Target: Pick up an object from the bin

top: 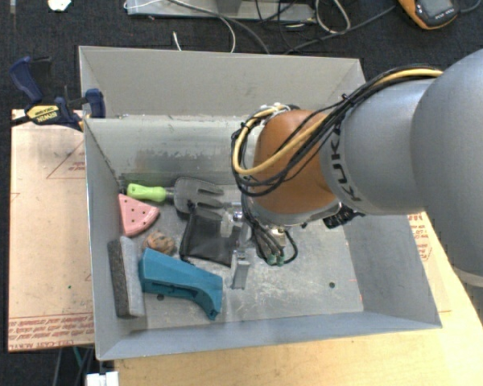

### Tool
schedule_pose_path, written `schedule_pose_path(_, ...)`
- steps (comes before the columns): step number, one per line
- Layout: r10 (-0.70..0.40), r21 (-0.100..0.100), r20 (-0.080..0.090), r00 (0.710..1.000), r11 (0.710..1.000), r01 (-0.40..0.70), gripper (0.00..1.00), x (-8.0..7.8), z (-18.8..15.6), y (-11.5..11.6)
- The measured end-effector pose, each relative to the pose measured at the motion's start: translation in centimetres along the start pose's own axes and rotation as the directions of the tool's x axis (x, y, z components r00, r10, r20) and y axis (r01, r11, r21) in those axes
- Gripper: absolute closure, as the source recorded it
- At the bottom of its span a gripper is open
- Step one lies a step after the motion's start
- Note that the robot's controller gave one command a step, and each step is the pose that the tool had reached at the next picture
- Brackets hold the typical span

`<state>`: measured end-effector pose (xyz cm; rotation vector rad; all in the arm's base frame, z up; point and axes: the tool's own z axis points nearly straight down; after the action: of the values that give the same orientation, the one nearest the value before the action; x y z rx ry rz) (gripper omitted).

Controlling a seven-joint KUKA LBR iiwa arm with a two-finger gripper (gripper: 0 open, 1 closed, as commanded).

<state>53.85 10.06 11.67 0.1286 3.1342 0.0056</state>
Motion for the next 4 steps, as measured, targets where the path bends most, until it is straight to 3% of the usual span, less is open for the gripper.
schedule_pose_path(1,-0.022,-0.001,0.007,1.000,1.000,0.022,0.00,-6.1,-0.8,-0.2)
schedule_pose_path(2,-0.032,0.001,-0.013,0.999,0.999,0.032,0.00,-5.8,4.7,-2.6)
schedule_pose_path(3,-0.018,-0.003,0.005,1.000,1.000,0.018,1.00,-2.7,3.2,0.5)
schedule_pose_path(4,-0.017,-0.004,0.005,1.000,1.000,0.017,1.00,-2.7,3.2,0.5)
